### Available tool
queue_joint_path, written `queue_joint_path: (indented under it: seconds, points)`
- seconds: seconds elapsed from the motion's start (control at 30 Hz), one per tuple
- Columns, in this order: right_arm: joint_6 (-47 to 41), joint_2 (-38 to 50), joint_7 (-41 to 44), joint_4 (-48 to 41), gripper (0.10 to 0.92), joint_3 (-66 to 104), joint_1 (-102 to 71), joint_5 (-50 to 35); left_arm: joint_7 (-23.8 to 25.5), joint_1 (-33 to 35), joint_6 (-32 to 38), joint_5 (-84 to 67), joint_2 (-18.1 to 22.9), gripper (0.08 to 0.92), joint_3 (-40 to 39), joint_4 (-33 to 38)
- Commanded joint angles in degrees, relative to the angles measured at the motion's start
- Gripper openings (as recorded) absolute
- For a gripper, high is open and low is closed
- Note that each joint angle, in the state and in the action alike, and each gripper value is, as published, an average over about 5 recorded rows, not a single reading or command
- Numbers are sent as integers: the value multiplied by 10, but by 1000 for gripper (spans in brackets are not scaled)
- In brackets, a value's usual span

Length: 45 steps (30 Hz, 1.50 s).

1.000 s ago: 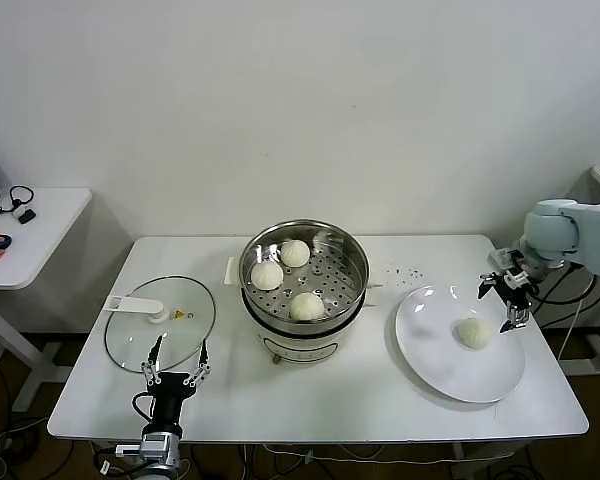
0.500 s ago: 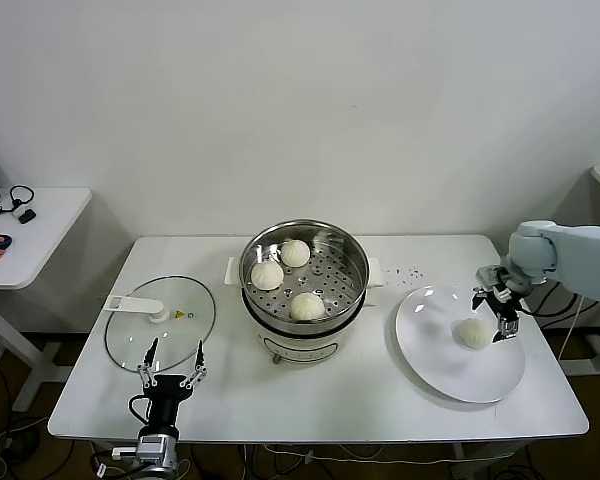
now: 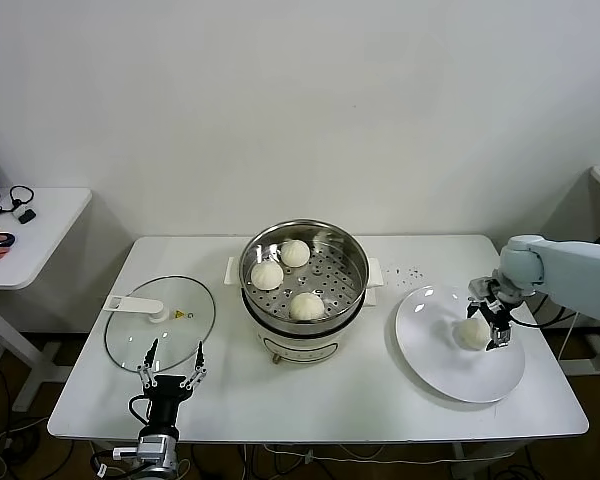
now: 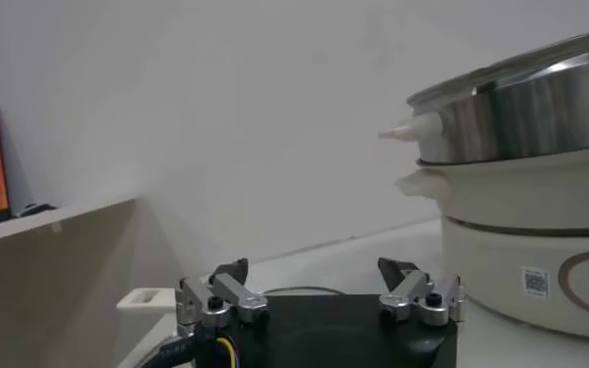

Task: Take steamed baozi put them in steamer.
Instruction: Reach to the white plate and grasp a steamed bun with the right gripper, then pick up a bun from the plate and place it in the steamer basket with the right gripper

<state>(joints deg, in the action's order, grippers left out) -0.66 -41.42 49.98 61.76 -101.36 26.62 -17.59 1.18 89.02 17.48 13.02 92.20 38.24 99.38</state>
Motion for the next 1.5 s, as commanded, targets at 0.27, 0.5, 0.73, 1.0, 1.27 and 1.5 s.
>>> queue_joint_path:
  seconds: [0.27,0.5,0.73,1.0,1.27,1.5]
  points:
    - [-3,-1,-3,-4,792,16,-16,9,0,2,0,1,5,823,-2,4]
    - [-6,2,-5,8,611,0,6,6,0,3,0,1,5,823,-3,7]
    - [-10,-2,-1,64,573,-84,137,-45,0,0,-2,1,5,823,-5,11]
    - [-11,-52,17,151,577,-231,359,-132,1,-4,-3,1,5,823,-14,10]
    - [-58,-109,23,232,584,-276,486,-251,3,-9,-7,4,5,823,-32,11]
    - [-119,-140,-4,290,585,-256,511,-335,5,-11,-10,4,2,823,-38,17]
